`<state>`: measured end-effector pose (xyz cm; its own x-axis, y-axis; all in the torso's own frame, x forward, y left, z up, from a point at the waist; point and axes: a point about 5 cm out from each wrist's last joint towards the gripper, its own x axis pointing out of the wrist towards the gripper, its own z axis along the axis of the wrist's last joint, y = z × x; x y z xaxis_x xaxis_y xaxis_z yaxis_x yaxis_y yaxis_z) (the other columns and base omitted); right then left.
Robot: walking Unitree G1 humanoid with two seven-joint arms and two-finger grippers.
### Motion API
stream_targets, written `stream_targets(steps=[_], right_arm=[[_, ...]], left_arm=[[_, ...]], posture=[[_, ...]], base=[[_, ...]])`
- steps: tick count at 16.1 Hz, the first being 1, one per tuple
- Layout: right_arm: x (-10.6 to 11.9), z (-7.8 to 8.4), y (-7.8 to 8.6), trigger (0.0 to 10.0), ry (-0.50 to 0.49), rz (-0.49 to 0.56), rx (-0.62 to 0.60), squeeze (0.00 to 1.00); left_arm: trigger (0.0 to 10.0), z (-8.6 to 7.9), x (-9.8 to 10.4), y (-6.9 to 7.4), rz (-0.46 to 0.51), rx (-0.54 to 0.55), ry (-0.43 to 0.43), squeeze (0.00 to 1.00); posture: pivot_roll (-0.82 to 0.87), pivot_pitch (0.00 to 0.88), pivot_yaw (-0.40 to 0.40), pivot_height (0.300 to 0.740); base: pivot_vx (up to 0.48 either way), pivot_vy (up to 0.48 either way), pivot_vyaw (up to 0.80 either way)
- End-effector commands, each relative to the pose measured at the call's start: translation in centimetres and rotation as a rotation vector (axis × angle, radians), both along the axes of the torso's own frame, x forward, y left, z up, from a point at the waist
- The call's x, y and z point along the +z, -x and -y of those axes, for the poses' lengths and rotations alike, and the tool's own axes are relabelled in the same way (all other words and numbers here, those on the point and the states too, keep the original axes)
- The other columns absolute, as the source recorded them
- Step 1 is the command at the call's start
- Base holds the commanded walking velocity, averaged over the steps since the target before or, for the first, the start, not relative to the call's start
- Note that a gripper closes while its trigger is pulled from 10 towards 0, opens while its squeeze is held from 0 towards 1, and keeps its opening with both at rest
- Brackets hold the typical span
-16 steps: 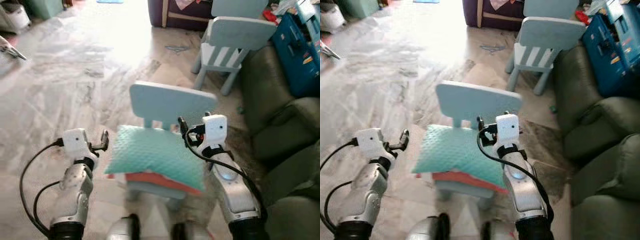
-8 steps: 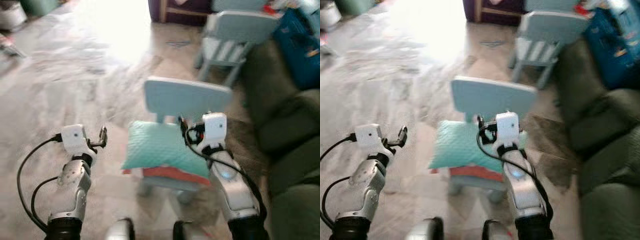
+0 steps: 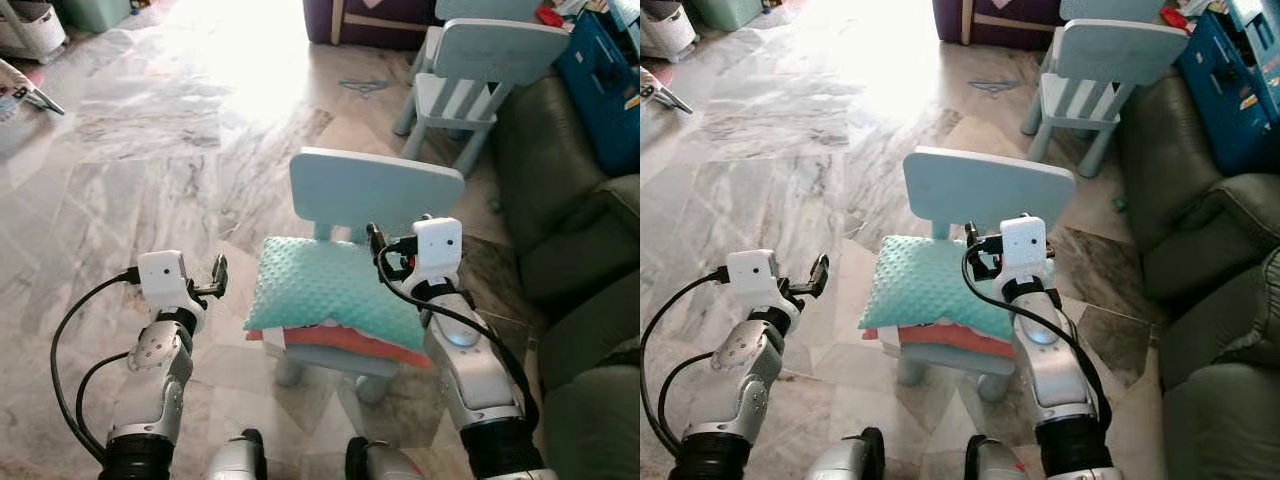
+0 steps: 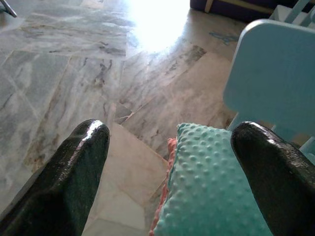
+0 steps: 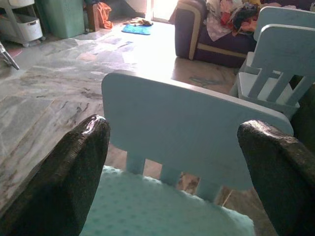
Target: Move the pillow to the sofa
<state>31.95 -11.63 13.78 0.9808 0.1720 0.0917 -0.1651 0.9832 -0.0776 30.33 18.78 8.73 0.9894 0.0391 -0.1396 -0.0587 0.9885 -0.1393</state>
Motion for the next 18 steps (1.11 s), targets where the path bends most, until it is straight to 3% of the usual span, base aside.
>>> stream_targets(steps=[1, 10, 18], right_arm=[[-0.4, 0.7, 0.0, 10.0, 0.003, -0.016, -0.018, 0.00], [-0.5, 0.5, 0.2, 10.0, 0.002, -0.015, -0.016, 0.00], [-0.4, 0.2, 0.2, 10.0, -0.006, -0.009, -0.009, 0.00]], left_arm=[[10.0, 0.3, -0.2, 0.0, -0.005, -0.013, -0.003, 0.00], [10.0, -0.3, -0.3, 0.0, 0.008, 0.015, -0.030, 0.00], [10.0, -0.7, 0.0, -0.2, 0.023, 0.015, -0.045, 0.00]], posture=[[-0.04, 0.221, -0.032, 0.740], [-0.04, 0.232, -0.034, 0.740], [-0.03, 0.233, -0.036, 0.740]], base=[[0.000, 0.000, -0.80], [0.000, 0.000, -0.80], [0.000, 0.000, 0.00]])
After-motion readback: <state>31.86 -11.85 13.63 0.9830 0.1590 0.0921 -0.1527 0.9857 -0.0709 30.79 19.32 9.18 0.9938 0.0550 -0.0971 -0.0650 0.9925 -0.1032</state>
